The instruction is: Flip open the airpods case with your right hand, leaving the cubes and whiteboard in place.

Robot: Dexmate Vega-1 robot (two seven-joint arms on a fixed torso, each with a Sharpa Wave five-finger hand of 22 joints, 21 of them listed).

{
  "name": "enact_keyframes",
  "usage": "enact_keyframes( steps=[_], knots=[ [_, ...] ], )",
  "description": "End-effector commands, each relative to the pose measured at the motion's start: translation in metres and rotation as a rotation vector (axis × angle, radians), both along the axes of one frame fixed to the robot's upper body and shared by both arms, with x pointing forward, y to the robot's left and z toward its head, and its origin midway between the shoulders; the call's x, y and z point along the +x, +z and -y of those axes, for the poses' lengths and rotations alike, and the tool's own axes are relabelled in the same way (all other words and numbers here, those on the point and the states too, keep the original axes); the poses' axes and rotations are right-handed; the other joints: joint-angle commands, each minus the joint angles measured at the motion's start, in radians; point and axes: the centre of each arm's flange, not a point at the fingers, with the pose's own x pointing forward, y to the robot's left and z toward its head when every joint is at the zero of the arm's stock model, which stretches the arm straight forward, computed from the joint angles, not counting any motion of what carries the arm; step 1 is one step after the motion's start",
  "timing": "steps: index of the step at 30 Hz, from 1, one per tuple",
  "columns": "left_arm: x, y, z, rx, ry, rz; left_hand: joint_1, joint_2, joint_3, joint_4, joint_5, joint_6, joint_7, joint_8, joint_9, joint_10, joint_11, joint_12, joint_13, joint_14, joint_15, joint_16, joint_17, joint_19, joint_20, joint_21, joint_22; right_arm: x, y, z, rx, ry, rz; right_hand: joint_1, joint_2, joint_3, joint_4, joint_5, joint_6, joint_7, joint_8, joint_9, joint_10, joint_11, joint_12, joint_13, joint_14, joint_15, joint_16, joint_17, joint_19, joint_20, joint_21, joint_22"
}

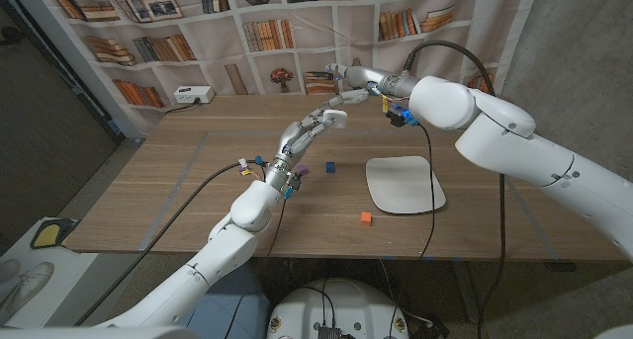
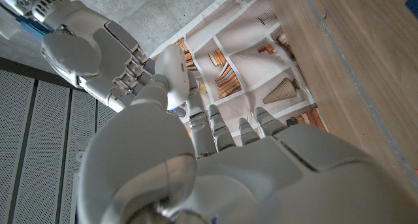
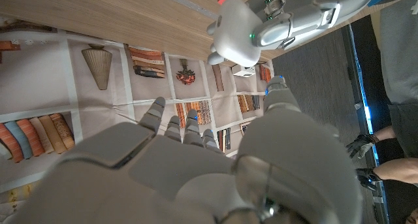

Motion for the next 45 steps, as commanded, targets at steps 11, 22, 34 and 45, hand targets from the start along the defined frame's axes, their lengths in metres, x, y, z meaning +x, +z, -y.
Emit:
enact_keyframes(
  steps=[11,22,34,45],
  knots=[
    [-0.0038,-0.0028,-0.0019,-0.006,-0.002,-0.001,0.009,0.013,-0.002,-0.002,0.011,0.062,-0.054,0.01,0.008,0.007,-0.004,0.005,0.002,0.0,0.0,0.001,0.001,0.007,0.002,0.006,0.003,-0.0047,0.0017,-0.0031,-0.081,-0.007,0.004,0.08,0.009,0.039,-0.004,0.02,-0.086,-0.007,0.003,0.002,-0.047,-0.025,-0.001,-0.002,-0.094,-0.009,0.001,0.0,-0.035,-0.001,-0.001,0.003],
    [-0.0055,-0.0018,-0.0014,-0.003,-0.011,-0.002,0.011,0.014,-0.005,-0.002,0.013,0.065,-0.056,0.011,0.008,0.008,-0.005,0.006,0.002,0.0,-0.001,0.001,0.001,0.007,0.002,0.006,0.003,-0.0052,-0.0001,-0.0037,-0.1,0.004,-0.008,0.106,0.007,0.049,-0.003,0.018,-0.098,-0.011,0.0,0.002,-0.068,-0.025,-0.003,-0.004,-0.109,-0.01,-0.001,-0.001,-0.042,-0.003,0.0,0.003],
    [-0.0089,-0.0018,-0.0048,-0.009,-0.005,0.002,0.011,0.014,-0.008,-0.002,0.014,0.063,-0.057,0.011,0.008,0.008,-0.009,0.005,0.002,0.0,-0.002,0.0,0.001,0.007,0.002,0.006,0.003,-0.0097,-0.0014,-0.0033,-0.098,-0.016,0.009,0.148,0.023,0.07,0.002,0.016,-0.091,-0.038,0.006,0.003,-0.059,-0.057,0.009,-0.004,-0.108,-0.032,0.007,-0.001,-0.026,-0.023,0.008,0.003],
    [-0.0113,-0.0033,-0.0059,-0.011,-0.007,0.003,0.01,0.015,-0.01,-0.001,0.015,0.064,-0.056,0.011,0.008,0.009,-0.009,0.005,0.002,0.001,-0.003,0.001,0.001,0.006,0.002,0.005,0.003,-0.0095,-0.0033,-0.0048,-0.121,-0.022,0.006,0.177,0.03,0.083,0.0,0.016,-0.086,-0.041,0.009,0.003,-0.058,-0.064,0.012,-0.004,-0.11,-0.034,0.009,-0.002,-0.021,-0.026,0.01,0.002]
  ],
)
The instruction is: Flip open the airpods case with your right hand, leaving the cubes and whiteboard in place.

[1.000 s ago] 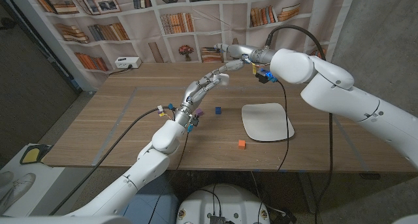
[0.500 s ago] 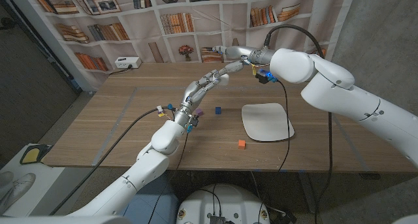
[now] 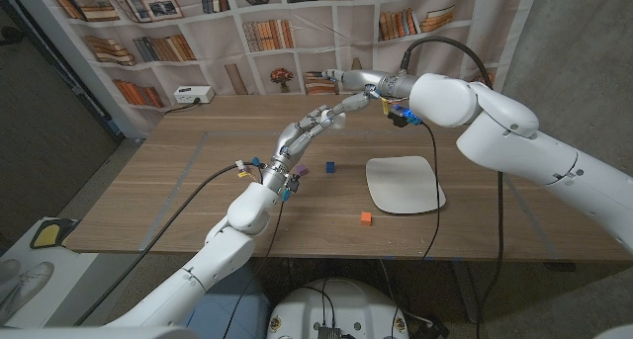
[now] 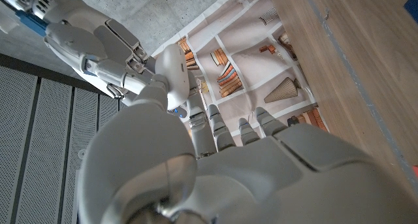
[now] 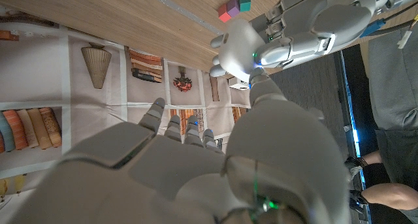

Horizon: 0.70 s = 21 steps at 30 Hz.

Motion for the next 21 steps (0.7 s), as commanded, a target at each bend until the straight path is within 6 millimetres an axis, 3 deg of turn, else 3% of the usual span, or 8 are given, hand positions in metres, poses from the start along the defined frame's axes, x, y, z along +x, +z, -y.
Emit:
enact_keyframes(
  steps=[1,12,21],
  knots=[
    [-0.0031,-0.0007,-0.0017,-0.003,0.001,0.003,0.001,0.01,-0.002,-0.001,0.007,0.064,-0.056,0.005,0.004,0.005,-0.005,0.005,0.003,0.001,-0.002,0.001,0.001,0.006,0.002,0.005,0.003,-0.0004,-0.0023,-0.0013,-0.017,-0.009,-0.002,0.02,0.001,0.014,-0.001,0.001,-0.083,-0.009,0.005,0.003,-0.004,-0.006,0.003,0.001,-0.114,-0.008,0.008,0.003,-0.001,-0.005,0.004,0.002],
    [-0.005,-0.0017,0.0001,-0.001,-0.026,0.007,0.002,0.01,-0.004,-0.001,0.008,0.065,-0.054,0.006,0.004,0.014,-0.002,0.008,0.003,0.002,-0.002,0.001,0.001,0.006,0.002,0.006,0.003,-0.0002,-0.003,-0.0016,-0.019,-0.013,-0.003,0.041,0.001,0.022,0.0,0.0,-0.082,-0.013,0.005,0.003,-0.013,-0.01,0.002,0.001,-0.12,-0.013,0.008,0.002,-0.001,-0.019,0.004,0.002],
    [-0.0084,-0.003,-0.0023,-0.007,-0.023,0.013,0.002,0.01,-0.006,0.0,0.01,0.065,-0.069,0.006,0.003,0.019,-0.005,0.01,0.004,-0.001,-0.013,0.0,0.002,0.007,0.002,0.006,0.003,0.0,-0.0029,-0.0027,-0.018,-0.013,0.0,0.053,0.009,0.028,0.007,0.0,-0.076,-0.02,0.006,0.003,-0.013,-0.018,0.005,0.001,-0.119,-0.019,0.011,0.002,-0.001,-0.03,0.004,0.002]
  ],
)
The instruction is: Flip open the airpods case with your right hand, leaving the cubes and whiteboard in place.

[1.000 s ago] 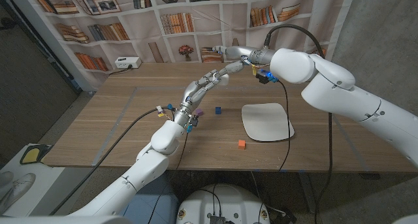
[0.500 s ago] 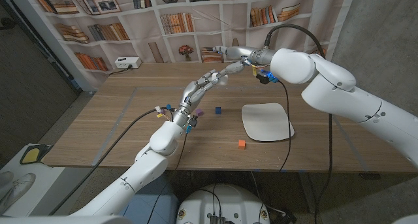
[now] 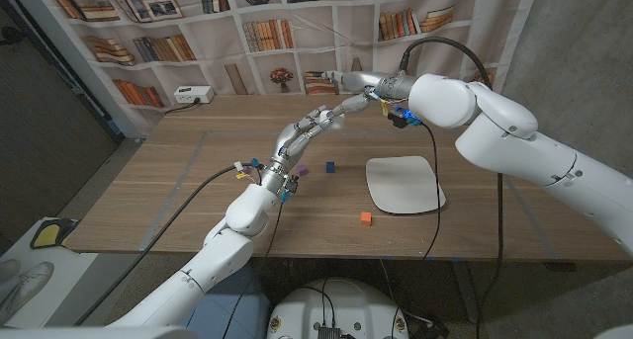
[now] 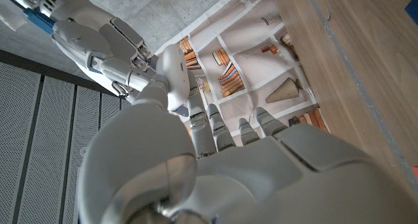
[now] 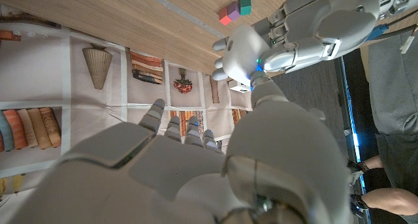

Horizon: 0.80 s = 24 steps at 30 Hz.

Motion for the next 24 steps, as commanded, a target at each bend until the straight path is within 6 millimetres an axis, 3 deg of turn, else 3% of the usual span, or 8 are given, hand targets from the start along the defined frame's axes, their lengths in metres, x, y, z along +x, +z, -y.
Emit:
enact_keyframes(
  steps=[1,8,15,24],
  knots=[
    [-0.005,-0.001,-0.002,-0.003,-0.007,0.009,0.001,0.012,-0.006,0.0,0.006,0.065,-0.069,0.008,0.002,0.008,-0.004,0.006,0.004,-0.004,-0.009,0.0,0.002,0.007,0.003,0.006,0.003,0.0,-0.001,-0.001,-0.001,-0.003,-0.001,0.019,0.014,0.015,0.008,0.002,-0.076,-0.019,0.007,0.003,-0.004,-0.015,0.005,0.001,-0.12,-0.016,0.012,0.002,-0.004,-0.017,0.003,0.002],
    [-0.005,-0.008,-0.004,-0.023,0.0,0.005,0.0,0.01,-0.01,0.001,0.008,0.065,-0.073,0.007,0.001,0.034,-0.005,0.016,0.005,-0.002,-0.008,0.001,0.002,0.006,0.003,0.006,0.003,0.001,-0.001,-0.004,-0.013,-0.004,-0.005,0.054,0.04,0.041,0.003,0.024,-0.067,-0.013,0.009,0.003,-0.002,-0.014,0.009,0.001,-0.117,-0.013,0.016,0.003,0.001,-0.011,0.005,0.002],
    [-0.005,-0.012,-0.007,-0.022,0.007,-0.003,0.0,0.009,-0.013,0.002,0.01,0.066,-0.075,0.008,0.001,0.016,-0.003,0.007,0.006,-0.002,-0.01,0.002,0.002,0.008,0.002,0.006,0.003,0.001,-0.001,-0.002,-0.004,-0.006,-0.002,0.077,0.046,0.057,-0.003,0.04,-0.064,-0.015,0.009,0.002,-0.001,-0.014,0.01,0.001,-0.116,-0.014,0.017,0.003,0.0,-0.012,0.004,0.002],
    [-0.006,-0.012,-0.006,-0.016,0.011,-0.004,0.0,0.009,-0.015,0.002,0.011,0.067,-0.075,0.008,0.0,0.017,-0.006,0.008,0.006,-0.002,-0.009,0.001,0.002,0.008,0.002,0.006,0.003,0.0,-0.002,0.001,0.006,-0.004,-0.006,0.123,0.071,0.1,-0.001,0.087,-0.052,-0.023,0.01,0.002,0.005,-0.019,0.014,0.001,-0.117,-0.022,0.022,0.007,-0.003,-0.021,0.003,0.002]
  ],
)
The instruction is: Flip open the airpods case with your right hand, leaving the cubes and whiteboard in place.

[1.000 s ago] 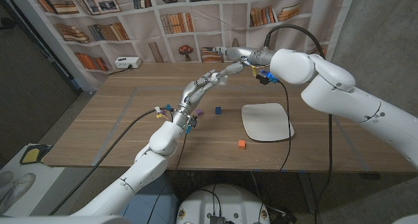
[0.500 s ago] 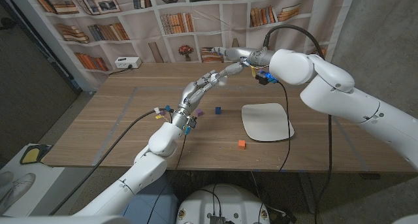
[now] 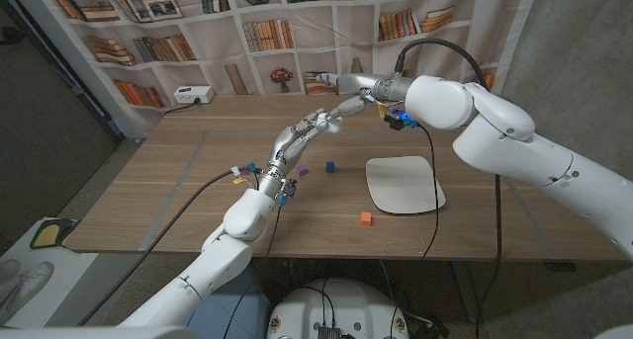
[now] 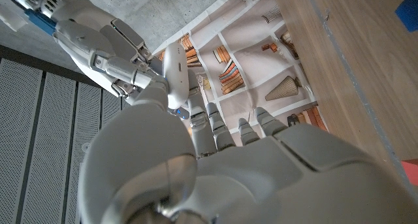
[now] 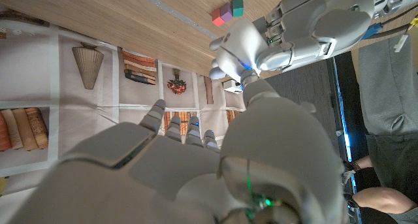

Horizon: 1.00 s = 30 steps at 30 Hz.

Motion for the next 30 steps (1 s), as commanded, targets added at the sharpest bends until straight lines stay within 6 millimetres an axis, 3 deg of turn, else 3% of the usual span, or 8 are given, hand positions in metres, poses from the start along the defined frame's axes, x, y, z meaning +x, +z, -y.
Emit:
enact_keyframes(
  steps=[1,6,9,14,17,25,30],
  knots=[
    [-0.001,-0.004,-0.001,0.002,0.011,-0.007,0.002,0.013,-0.004,-0.001,0.005,0.072,-0.069,0.004,0.006,0.001,-0.002,0.0,0.006,0.0,-0.004,0.002,0.002,0.008,0.002,0.006,0.003,-0.001,-0.001,0.003,0.009,0.006,-0.002,0.004,-0.013,0.016,0.005,0.018,-0.054,-0.001,0.006,0.003,-0.002,-0.005,0.007,0.001,-0.118,-0.006,0.007,0.005,-0.001,-0.001,0.004,0.002],
    [-0.002,-0.005,0.0,0.004,0.01,-0.008,0.002,0.013,-0.005,-0.001,0.006,0.073,-0.071,0.004,0.006,0.001,-0.002,0.0,0.007,0.0,-0.004,0.002,0.002,0.008,0.002,0.006,0.003,0.0,-0.002,0.003,0.019,0.003,-0.003,0.007,-0.007,0.029,0.015,0.036,-0.049,-0.004,0.006,0.003,0.001,-0.006,0.008,0.001,-0.118,-0.011,0.01,0.01,-0.001,-0.006,0.004,0.001],
    [-0.003,-0.005,0.0,0.006,0.01,-0.009,0.002,0.013,-0.005,0.0,0.006,0.073,-0.07,0.004,0.006,0.002,-0.002,0.0,0.007,0.0,-0.004,0.002,0.002,0.008,0.002,0.006,0.003,0.0,-0.002,0.004,0.029,0.003,-0.009,-0.009,0.007,0.054,0.057,0.074,-0.025,-0.025,0.011,0.003,0.018,-0.026,0.015,0.002,-0.104,-0.036,0.026,0.024,0.006,-0.033,0.008,0.002],
    [-0.004,-0.007,0.001,0.009,0.013,-0.012,0.002,0.013,-0.006,0.0,0.007,0.073,-0.07,0.004,0.005,0.0,-0.004,-0.001,0.007,0.0,-0.004,0.002,0.002,0.007,0.002,0.005,0.003,0.001,-0.003,0.005,0.052,0.004,-0.011,-0.024,0.014,0.067,0.087,0.09,-0.012,-0.028,0.012,0.003,0.031,-0.038,0.02,0.002,-0.1,-0.044,0.033,0.031,0.013,-0.04,0.01,0.003],
    [-0.005,-0.008,0.002,0.013,0.012,-0.011,0.002,0.013,-0.007,0.0,0.007,0.074,-0.069,0.004,0.005,-0.001,-0.003,-0.002,0.007,-0.001,-0.003,0.001,0.002,0.006,0.002,0.005,0.003,0.001,-0.003,0.006,0.061,-0.001,-0.008,-0.042,0.018,0.076,0.119,0.095,-0.003,-0.029,0.013,0.004,0.041,-0.043,0.023,0.002,-0.097,-0.05,0.038,0.037,0.015,-0.046,0.012,0.004],
    [-0.006,-0.009,0.002,0.009,0.018,-0.019,0.002,0.013,-0.008,0.0,0.009,0.073,-0.069,0.003,0.005,-0.001,-0.002,-0.002,0.008,-0.002,-0.002,0.001,0.002,0.006,0.003,0.005,0.003,0.002,-0.004,0.008,0.073,0.013,-0.022,-0.061,0.012,0.079,0.146,0.096,-0.002,-0.027,0.011,0.004,0.042,-0.041,0.022,0.003,-0.097,-0.047,0.042,0.042,0.017,-0.042,0.012,0.004],
    [-0.005,-0.01,0.001,0.007,0.021,-0.023,0.003,0.013,-0.009,0.0,0.009,0.075,-0.07,0.004,0.004,-0.003,0.001,-0.003,0.008,-0.002,-0.001,0.001,0.002,0.006,0.003,0.005,0.003,0.003,-0.006,0.013,0.122,0.034,-0.044,-0.122,0.004,0.067,0.206,0.093,0.001,-0.019,0.007,0.005,0.047,-0.03,0.022,0.003,-0.097,-0.045,0.046,0.048,0.016,-0.027,0.011,0.004]
  ],
)
